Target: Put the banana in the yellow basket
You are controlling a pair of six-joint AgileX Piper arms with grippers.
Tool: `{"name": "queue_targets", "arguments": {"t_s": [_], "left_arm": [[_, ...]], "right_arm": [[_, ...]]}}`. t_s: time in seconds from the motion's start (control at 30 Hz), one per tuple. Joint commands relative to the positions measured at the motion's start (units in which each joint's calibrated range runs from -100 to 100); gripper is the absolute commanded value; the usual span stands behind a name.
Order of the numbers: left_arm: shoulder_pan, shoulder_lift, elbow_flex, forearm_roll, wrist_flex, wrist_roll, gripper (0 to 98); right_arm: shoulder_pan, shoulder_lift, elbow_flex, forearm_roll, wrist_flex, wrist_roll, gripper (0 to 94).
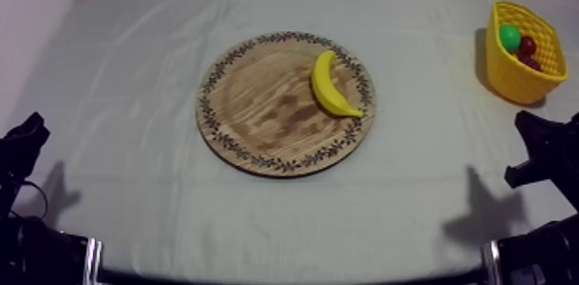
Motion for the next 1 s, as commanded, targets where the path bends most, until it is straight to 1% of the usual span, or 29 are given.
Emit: {"name": "queue_targets", "arguments": {"t_s": [0.0, 0.37, 0.6, 0.77, 0.87, 0.97], "left_arm": [[-0.01, 0.04, 0.00, -0.02, 0.00, 0.01, 0.1], [-0.01, 0.04, 0.00, -0.02, 0.00, 0.02, 0.1], [-0.01, 0.04, 0.00, -0.02, 0.00, 0.01, 0.1], [-0.01, 0.04, 0.00, -0.02, 0.00, 0.01, 0.1], [-0.01, 0.04, 0.00, -0.02, 0.00, 0.00, 0.1], [-0.01, 0.04, 0.00, -0.02, 0.00, 0.00, 0.1]], "right_arm": [[-1.26, -0.22, 0.03, 0.01, 0.08, 1.10, 0.6], [-1.79, -0.22, 0.03, 0.01, 0.08, 1.12, 0.6], [-1.82, -0.22, 0.03, 0.01, 0.08, 1.92, 0.6], [-1.01, -0.22, 0.03, 0.06, 0.36, 6.31, 0.3], [-0.59, 0.04, 0.03, -0.22, 0.23, 7.25, 0.2], [0.19, 2.01, -2.02, 0.30, 0.27, 6.05, 0.2]]}}
